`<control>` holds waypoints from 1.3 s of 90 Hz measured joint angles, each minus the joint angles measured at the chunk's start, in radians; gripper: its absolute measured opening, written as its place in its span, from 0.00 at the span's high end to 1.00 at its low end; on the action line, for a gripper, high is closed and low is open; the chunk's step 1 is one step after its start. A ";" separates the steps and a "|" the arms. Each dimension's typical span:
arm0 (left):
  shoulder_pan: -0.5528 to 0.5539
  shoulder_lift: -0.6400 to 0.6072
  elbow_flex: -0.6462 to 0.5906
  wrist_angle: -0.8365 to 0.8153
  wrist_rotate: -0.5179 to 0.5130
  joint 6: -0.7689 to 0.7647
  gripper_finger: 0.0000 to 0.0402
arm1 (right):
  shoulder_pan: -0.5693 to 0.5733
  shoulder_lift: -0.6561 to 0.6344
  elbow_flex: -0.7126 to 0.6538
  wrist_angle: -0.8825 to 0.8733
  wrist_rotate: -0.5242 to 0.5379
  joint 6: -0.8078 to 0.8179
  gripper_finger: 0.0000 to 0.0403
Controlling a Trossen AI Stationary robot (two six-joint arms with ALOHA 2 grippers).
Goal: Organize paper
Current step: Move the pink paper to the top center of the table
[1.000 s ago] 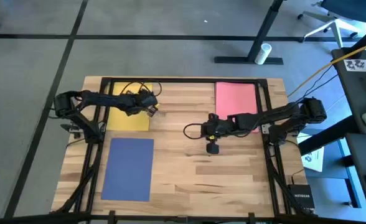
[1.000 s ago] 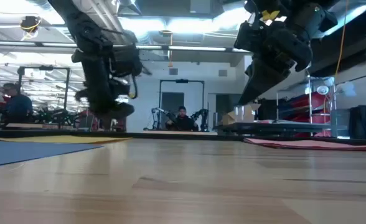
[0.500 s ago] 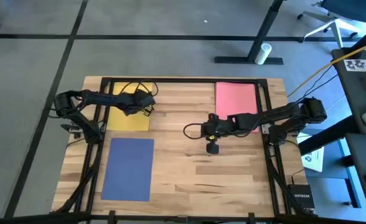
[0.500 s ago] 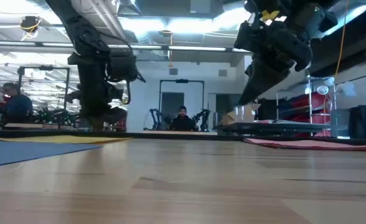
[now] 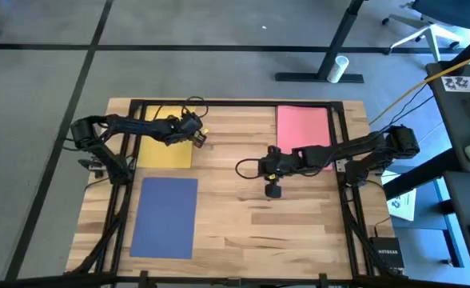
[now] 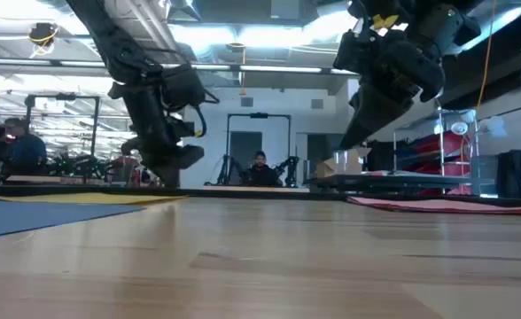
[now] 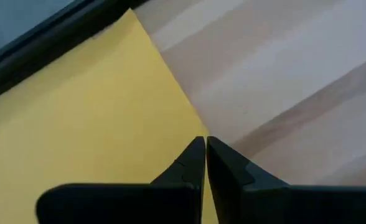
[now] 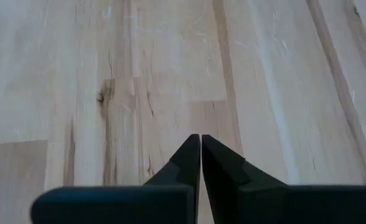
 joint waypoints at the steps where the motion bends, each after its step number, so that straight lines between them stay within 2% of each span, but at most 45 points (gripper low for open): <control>1: -0.003 -0.002 0.000 0.001 0.001 0.002 1.00 | 0.000 0.000 0.000 -0.009 0.001 0.009 0.99; 20: -0.115 -0.077 0.000 0.023 0.005 0.013 1.00 | 0.019 0.000 0.000 -0.227 0.113 0.111 0.91; 32: -0.212 -0.116 -0.007 0.160 0.035 0.026 1.00 | 0.029 0.000 0.000 -0.299 0.187 0.153 0.81; 37: -0.242 -0.117 -0.023 0.263 0.097 0.050 1.00 | 0.026 0.000 0.000 -0.321 0.208 0.153 0.77; 46: -0.270 -0.117 -0.077 0.496 0.267 0.074 1.00 | 0.025 0.000 -0.018 -0.316 0.263 0.125 0.73; 57: -0.271 -0.117 -0.163 0.774 0.456 0.075 1.00 | 0.026 0.000 -0.066 -0.278 0.282 0.071 0.72; 65: -0.268 -0.116 -0.202 0.893 0.554 0.094 1.00 | 0.026 0.000 -0.107 -0.230 0.281 0.053 0.71; 81: -0.271 -0.116 -0.224 0.904 0.584 0.149 1.00 | 0.018 0.000 -0.150 -0.152 0.312 0.038 0.71; 117: -0.272 -0.116 -0.231 0.876 0.584 0.178 1.00 | -0.069 0.000 -0.207 -0.072 0.270 0.012 0.71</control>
